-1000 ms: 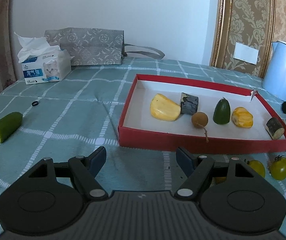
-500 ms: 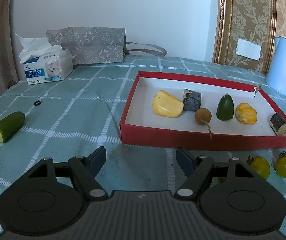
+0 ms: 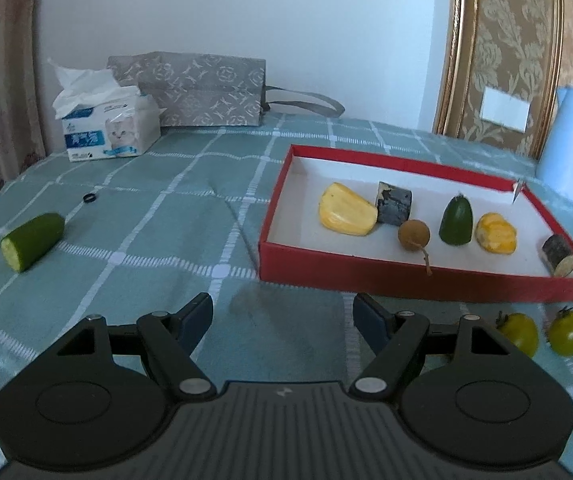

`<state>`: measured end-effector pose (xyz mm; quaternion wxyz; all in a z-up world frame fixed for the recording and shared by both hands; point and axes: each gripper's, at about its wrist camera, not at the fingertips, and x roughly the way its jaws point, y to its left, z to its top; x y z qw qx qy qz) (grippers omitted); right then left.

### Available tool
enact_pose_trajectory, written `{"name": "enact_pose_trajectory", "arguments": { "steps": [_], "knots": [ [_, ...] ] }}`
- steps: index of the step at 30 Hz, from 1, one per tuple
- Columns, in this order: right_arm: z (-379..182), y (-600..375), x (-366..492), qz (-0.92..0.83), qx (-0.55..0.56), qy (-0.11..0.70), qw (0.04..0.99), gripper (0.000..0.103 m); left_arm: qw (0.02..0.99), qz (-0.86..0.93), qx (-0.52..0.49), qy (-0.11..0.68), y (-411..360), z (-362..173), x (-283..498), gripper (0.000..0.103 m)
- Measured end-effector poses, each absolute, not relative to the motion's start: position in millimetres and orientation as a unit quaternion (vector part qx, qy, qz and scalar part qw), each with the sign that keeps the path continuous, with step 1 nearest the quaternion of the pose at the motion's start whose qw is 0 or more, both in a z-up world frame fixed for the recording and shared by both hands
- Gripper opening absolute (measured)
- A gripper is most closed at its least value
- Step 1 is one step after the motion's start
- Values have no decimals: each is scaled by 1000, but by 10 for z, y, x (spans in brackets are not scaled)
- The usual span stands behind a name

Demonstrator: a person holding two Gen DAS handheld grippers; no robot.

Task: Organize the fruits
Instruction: 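Move the left tool to the cut green gourd piece beside the tray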

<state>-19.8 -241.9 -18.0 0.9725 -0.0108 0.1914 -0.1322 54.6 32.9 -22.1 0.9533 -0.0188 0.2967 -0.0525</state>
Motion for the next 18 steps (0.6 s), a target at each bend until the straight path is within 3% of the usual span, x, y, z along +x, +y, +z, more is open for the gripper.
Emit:
{"name": "enact_pose_trajectory", "arguments": {
  "steps": [18],
  "knots": [
    [-297, -2640, 14, -146, 45, 269, 951, 103, 944, -137, -8, 299, -22, -129, 164, 82]
  ]
}}
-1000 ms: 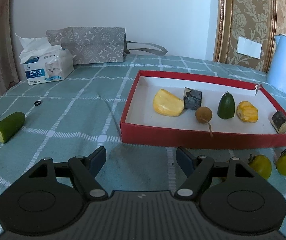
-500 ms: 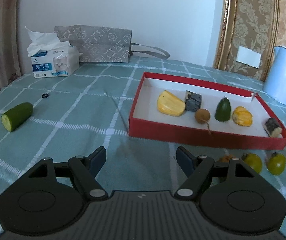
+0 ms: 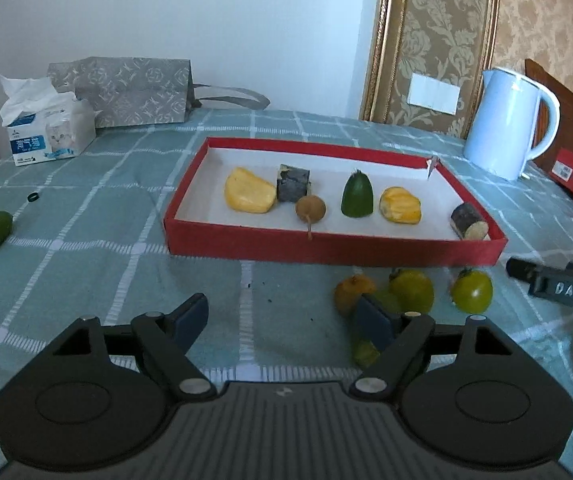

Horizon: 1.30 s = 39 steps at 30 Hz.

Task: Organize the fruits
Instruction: 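Move the left tool to the cut green gourd piece beside the tray, then close the left tool on the green gourd piece while the right tool grasps a round green fruit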

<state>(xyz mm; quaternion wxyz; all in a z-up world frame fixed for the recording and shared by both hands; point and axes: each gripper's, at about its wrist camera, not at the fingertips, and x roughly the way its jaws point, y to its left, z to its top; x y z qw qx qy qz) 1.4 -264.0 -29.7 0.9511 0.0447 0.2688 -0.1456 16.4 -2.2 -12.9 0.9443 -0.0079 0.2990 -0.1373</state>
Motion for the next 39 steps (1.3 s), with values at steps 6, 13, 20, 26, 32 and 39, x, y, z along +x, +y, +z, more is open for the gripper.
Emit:
{"name": "enact_pose_trajectory", "arguments": {
  "steps": [6, 13, 20, 26, 32, 39],
  "knots": [
    [-355, -2705, 67, -148, 61, 292, 943, 103, 945, -152, -5, 289, -56, -67, 110, 82],
    [-379, -2728, 88, -148, 66, 306, 938, 103, 937, -184, 29, 297, -282, -144, 118, 82],
    [-390, -2736, 97, -150, 67, 310, 936, 103, 926, -202, 34, 317, -374, -250, 212, 72],
    [-386, -2739, 109, -151, 66, 312, 936, 103, 924, -208, 55, 317, -441, -299, 204, 55],
    [-380, -2773, 68, -152, 77, 301, 938, 103, 923, -227, 82, 299, -531, -312, 118, 33],
    [-348, -2740, 19, -146, 69, 286, 945, 103, 925, -230, 82, 290, -494, -314, 92, 33]
  ]
}}
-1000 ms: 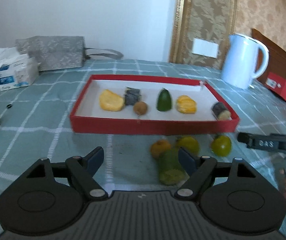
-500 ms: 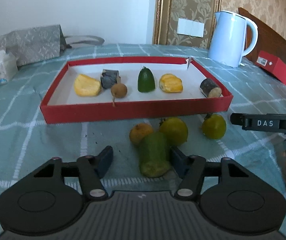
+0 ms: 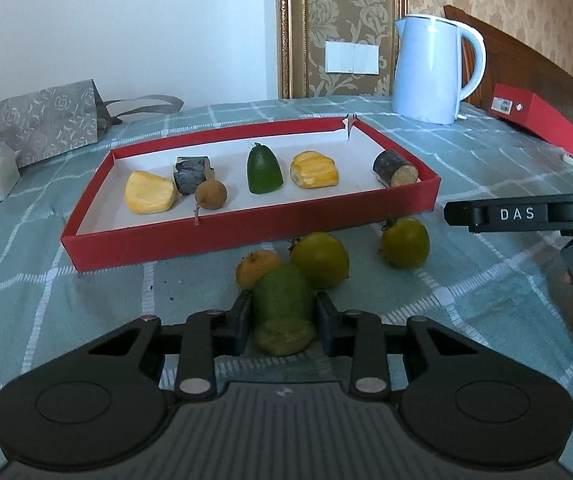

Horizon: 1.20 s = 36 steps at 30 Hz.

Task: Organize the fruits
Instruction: 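Close the left tool on the green gourd piece while the right tool grasps a round green fruit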

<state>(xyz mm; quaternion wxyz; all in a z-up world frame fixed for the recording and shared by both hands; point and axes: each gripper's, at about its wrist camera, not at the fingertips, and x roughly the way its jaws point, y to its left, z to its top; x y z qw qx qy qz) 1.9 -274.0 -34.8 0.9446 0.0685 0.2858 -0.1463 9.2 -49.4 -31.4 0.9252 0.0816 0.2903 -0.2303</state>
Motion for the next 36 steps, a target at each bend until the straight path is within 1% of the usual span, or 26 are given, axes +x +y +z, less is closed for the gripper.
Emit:
{"name": "enact_pose_trajectory", "arguments": {
  "steps": [6, 7, 8, 17, 19, 21, 28, 30, 31, 33, 35, 36],
  "knots": [
    [-294, -2655, -55, -139, 42, 263, 954, 101, 930, -221, 60, 287, -330, -296, 88, 33],
    [-283, -2629, -68, -134, 37, 258, 956, 98, 931, -220, 56, 287, -300, -295, 91, 33],
    [-271, -2607, -83, -128, 32, 253, 958, 97, 931, -220, 52, 287, -258, -294, 94, 32],
    [-139, -2458, -234, -61, 25, 200, 978, 96, 934, -209, 14, 288, 58, -288, 120, 33],
    [-133, -2431, -238, -45, 22, 199, 979, 96, 936, -205, 11, 286, 109, -288, 116, 33],
    [-133, -2403, -236, -27, 21, 200, 979, 94, 937, -201, 7, 287, 156, -297, 122, 33],
    [-177, -2210, -225, 6, -20, 208, 978, 90, 938, -187, -16, 291, 319, -313, 178, 32],
    [-194, -2155, -209, 13, -33, 213, 976, 87, 938, -184, -22, 293, 341, -320, 195, 32],
    [-196, -2137, -208, 18, -36, 214, 976, 85, 937, -184, -23, 295, 345, -322, 201, 33],
    [-211, -2112, -185, 26, -40, 221, 974, 83, 938, -183, -21, 295, 337, -321, 203, 33],
    [-227, -2099, -146, 36, -40, 233, 971, 73, 938, -183, -18, 294, 328, -321, 195, 33],
    [-233, -2101, -123, 39, -37, 238, 970, 72, 938, -183, -18, 294, 331, -323, 192, 33]
  ]
}}
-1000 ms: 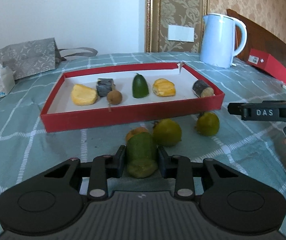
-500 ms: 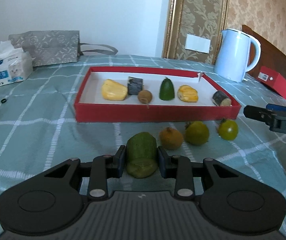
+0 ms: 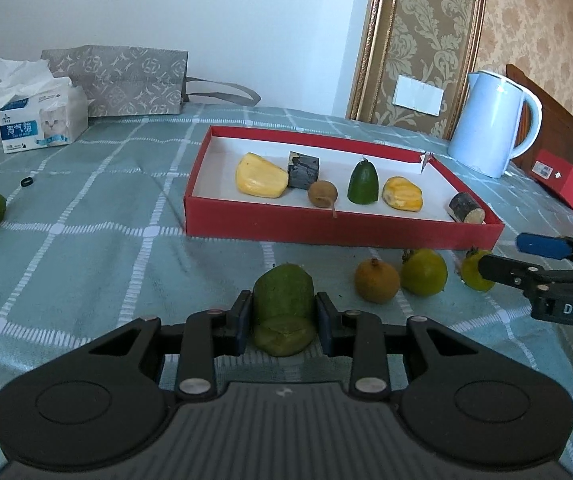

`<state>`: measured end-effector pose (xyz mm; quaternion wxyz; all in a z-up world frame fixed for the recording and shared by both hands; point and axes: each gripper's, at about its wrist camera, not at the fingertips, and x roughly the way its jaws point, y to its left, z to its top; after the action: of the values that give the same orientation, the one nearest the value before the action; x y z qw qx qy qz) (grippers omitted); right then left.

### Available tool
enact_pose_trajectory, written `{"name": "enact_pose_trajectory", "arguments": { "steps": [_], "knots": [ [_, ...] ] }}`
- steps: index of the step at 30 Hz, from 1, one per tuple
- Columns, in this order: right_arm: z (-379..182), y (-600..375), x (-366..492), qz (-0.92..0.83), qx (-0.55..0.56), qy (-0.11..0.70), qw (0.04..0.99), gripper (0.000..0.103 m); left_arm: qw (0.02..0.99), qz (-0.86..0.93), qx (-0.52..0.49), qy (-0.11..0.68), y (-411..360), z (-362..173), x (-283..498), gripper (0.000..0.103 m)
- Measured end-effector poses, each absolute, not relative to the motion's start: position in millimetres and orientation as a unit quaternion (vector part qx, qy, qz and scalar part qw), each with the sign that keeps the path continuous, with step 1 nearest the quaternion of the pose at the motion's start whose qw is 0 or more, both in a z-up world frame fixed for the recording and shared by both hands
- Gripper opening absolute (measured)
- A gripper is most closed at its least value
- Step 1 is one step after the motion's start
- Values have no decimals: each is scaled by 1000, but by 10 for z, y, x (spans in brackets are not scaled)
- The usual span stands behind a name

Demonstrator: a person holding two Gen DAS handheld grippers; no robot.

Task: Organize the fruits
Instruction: 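Close the left tool on the green gourd piece while the right tool grasps a round green fruit, then carry the green gourd piece into the tray and open the left tool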

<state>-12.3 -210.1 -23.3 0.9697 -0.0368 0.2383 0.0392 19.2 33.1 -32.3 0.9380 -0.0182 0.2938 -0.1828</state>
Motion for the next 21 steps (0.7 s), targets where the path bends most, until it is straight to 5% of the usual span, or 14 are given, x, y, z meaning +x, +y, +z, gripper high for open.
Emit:
{"name": "enact_pose_trajectory", "arguments": {
  "steps": [6, 10, 21],
  "knots": [
    [-277, -2118, 1, 55, -19, 267, 962, 59, 937, -184, -24, 295, 345, -325, 196, 32],
    [-308, -2066, 78, 66, -22, 282, 957, 39, 937, -184, -25, 295, 346, -325, 198, 32],
    [-327, -2045, 131, 63, -21, 295, 953, 31, 938, -183, -24, 295, 345, -329, 200, 33]
  ]
}}
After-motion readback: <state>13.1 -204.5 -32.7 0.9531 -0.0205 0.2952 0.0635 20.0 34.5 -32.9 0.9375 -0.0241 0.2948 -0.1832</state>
